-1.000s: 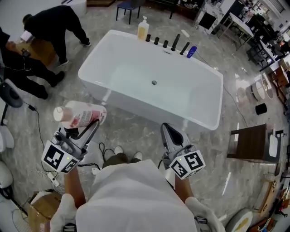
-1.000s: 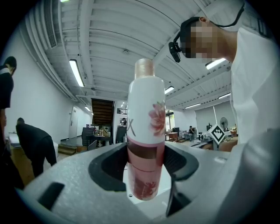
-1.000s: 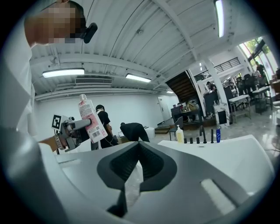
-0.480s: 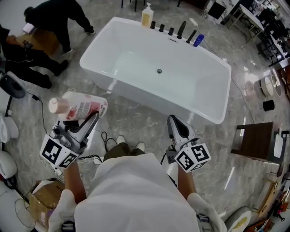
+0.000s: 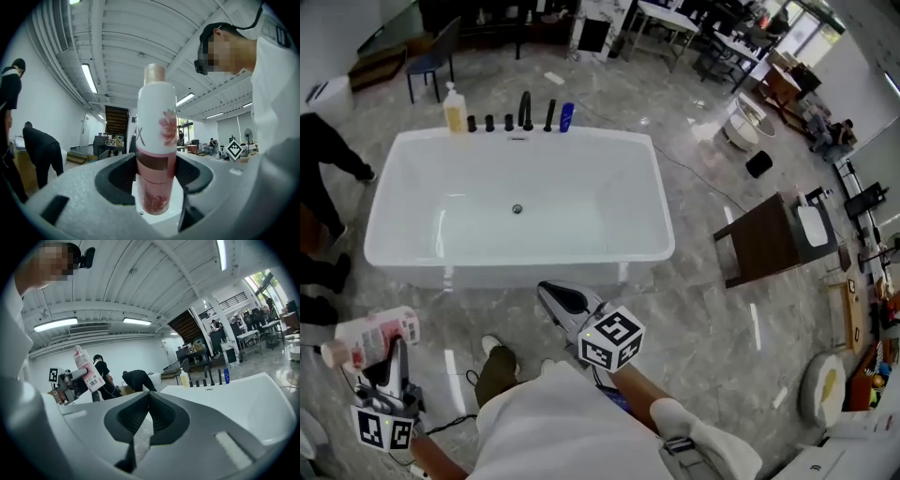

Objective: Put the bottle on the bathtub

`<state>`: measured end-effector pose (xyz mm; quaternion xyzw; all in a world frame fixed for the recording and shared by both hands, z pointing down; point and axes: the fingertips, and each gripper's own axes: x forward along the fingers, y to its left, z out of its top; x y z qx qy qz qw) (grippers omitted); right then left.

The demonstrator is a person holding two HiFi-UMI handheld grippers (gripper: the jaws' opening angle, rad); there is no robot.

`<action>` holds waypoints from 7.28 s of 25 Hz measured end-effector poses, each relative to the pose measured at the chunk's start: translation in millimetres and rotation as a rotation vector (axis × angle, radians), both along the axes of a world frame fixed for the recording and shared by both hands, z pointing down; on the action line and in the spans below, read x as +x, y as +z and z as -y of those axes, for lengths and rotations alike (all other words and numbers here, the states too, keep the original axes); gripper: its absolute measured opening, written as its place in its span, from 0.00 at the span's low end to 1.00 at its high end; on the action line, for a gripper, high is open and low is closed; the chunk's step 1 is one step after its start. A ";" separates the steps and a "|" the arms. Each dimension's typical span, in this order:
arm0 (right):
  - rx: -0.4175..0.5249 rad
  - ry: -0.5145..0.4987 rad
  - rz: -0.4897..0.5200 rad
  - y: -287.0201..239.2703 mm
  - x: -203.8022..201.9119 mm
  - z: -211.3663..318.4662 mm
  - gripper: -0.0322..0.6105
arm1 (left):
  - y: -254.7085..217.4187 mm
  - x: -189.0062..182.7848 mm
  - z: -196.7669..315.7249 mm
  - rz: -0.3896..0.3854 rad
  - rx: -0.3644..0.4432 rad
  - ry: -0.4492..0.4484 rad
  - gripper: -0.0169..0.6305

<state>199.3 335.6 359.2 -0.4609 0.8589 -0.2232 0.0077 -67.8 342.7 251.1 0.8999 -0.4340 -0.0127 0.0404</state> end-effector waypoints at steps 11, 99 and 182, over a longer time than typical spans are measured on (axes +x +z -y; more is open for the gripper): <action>-0.059 0.156 -0.062 51.0 -10.3 170.1 0.07 | 51.7 -27.9 218.9 -0.065 0.071 0.129 0.40; 0.103 0.035 -0.251 311.8 -166.5 734.0 0.07 | 545.2 70.5 1031.8 0.144 -0.064 0.131 0.39; 0.317 -0.008 -0.203 -75.7 -142.3 492.5 0.07 | 33.4 10.5 540.6 0.095 0.085 0.239 0.03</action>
